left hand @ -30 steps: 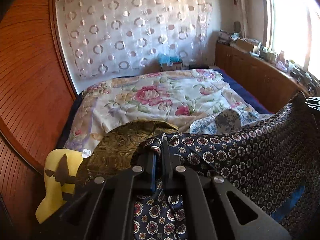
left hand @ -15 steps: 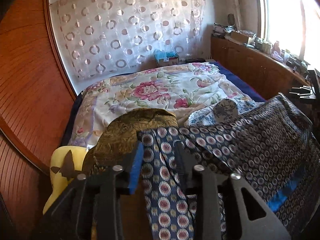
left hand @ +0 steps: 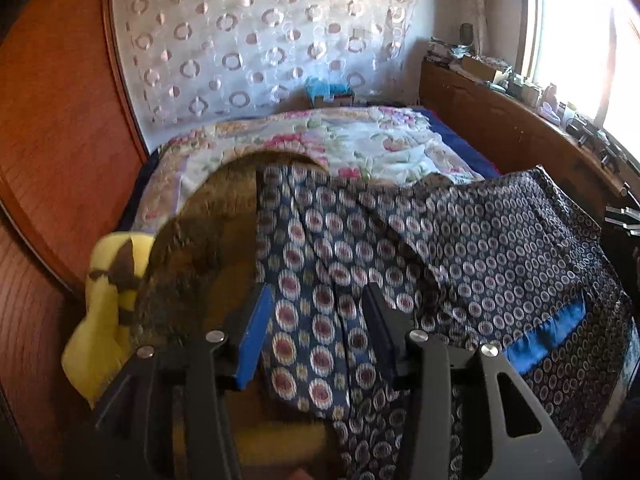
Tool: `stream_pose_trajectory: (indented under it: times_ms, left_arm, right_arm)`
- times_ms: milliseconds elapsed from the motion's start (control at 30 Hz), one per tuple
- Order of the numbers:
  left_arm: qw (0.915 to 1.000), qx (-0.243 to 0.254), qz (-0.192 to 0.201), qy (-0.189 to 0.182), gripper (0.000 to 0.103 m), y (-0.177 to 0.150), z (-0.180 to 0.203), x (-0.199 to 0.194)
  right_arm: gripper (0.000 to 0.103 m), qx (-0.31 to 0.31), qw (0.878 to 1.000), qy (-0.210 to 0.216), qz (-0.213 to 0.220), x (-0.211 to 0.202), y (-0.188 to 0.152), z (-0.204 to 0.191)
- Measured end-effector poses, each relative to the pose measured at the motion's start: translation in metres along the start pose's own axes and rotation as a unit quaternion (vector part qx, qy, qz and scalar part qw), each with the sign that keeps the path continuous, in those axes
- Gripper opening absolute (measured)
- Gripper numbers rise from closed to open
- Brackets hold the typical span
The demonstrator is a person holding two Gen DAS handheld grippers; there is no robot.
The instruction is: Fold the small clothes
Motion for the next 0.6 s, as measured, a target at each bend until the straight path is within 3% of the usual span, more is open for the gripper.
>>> stream_pose_trajectory:
  times_ms: [167,333,600]
  left_arm:
    - [0.9996,-0.022,-0.016,-0.011,0.046,-0.018,-0.002,0.000]
    - [0.9991,-0.035,-0.023,0.005,0.046,-0.026,-0.008,-0.001]
    - [0.9987,-0.038,-0.029,0.015,0.046,-0.033,-0.012,-0.002]
  right_arm:
    - [0.081,0.050,0.999,0.007,-0.017,0.000,-0.026,0.003]
    - [0.081,0.073,0.997,-0.008,-0.029,-0.007,-0.038,0.012]
    - [0.065,0.092,0.995,-0.008,-0.042,0.005,-0.044,0.024]
Point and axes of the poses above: each gripper's, at about its wrist camera, not at the fingertips, and x roughly the way its jaws point, z to its right, y to its top, the point moved 3 cm from there along x, roughly the way its jaws point, and after that the axes turned 6 degrees about y, right-handed, at the moved point
